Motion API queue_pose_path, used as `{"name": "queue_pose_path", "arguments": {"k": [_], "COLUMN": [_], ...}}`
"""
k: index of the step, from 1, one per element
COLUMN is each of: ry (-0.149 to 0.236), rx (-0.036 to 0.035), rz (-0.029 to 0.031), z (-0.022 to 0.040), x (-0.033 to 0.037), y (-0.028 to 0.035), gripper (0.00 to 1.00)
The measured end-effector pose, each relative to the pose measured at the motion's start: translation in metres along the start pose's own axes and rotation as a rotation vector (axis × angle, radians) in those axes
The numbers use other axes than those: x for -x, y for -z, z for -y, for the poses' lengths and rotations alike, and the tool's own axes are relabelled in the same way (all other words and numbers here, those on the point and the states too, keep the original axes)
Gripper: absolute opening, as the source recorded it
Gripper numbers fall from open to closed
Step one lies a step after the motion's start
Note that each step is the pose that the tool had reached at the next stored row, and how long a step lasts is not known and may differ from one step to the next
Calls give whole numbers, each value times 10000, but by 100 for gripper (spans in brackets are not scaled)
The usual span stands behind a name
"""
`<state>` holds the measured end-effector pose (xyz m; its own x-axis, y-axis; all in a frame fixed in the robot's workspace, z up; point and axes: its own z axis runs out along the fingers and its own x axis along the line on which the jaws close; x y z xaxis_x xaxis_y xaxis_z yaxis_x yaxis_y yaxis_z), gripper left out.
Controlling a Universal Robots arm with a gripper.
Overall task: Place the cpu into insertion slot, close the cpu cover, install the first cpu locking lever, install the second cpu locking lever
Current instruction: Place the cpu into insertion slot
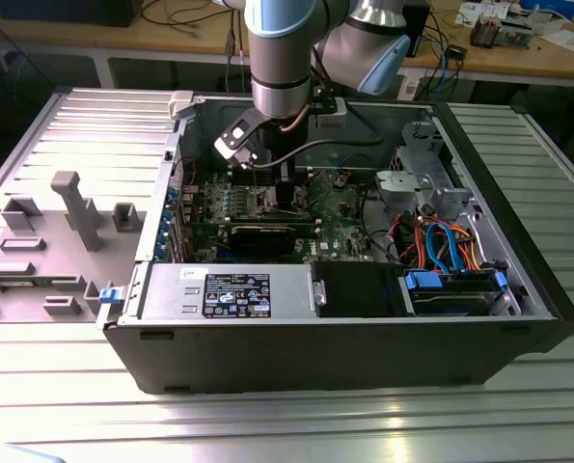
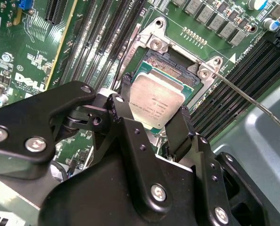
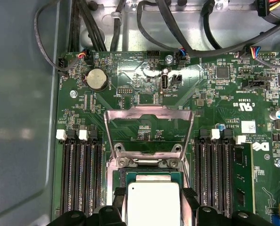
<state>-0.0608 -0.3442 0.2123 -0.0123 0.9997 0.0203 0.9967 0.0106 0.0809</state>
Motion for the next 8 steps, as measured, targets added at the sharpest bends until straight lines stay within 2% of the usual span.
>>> {"name": "queue_pose_path", "arguments": {"k": [8], "ry": [3], "rx": [0], "rz": [-1], "z": [10], "x": [-1], "y": [0], "gripper": [54]}}
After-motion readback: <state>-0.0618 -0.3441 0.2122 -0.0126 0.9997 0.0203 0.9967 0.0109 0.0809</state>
